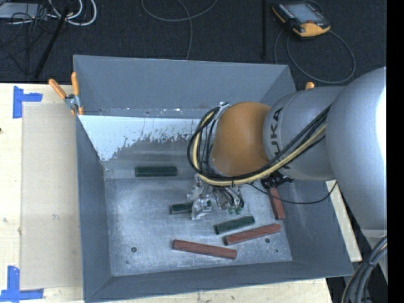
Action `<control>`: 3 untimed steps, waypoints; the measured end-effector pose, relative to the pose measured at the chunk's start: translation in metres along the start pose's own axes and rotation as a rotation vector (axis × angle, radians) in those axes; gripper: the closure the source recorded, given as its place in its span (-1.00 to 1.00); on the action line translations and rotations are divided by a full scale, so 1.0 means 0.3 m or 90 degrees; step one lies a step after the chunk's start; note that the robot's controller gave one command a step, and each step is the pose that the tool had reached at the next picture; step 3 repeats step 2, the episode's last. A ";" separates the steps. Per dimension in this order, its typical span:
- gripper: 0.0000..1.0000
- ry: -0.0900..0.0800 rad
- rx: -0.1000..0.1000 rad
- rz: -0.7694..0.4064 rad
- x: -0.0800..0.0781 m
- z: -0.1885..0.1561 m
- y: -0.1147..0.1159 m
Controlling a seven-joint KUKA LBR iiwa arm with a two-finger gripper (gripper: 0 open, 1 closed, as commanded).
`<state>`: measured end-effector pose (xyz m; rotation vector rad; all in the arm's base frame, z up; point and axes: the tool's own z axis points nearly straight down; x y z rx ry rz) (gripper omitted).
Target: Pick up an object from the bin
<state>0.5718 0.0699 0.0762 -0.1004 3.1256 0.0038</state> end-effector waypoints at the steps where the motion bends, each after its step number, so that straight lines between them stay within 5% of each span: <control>1: 1.00 0.000 0.000 0.000 0.000 0.000 0.000; 2: 1.00 0.007 0.001 -0.036 0.017 -0.495 -0.061; 3: 1.00 0.007 0.001 -0.036 0.017 -0.495 -0.061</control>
Offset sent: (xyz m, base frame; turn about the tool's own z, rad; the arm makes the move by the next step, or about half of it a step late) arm -0.0073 -0.0196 0.1475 -0.0569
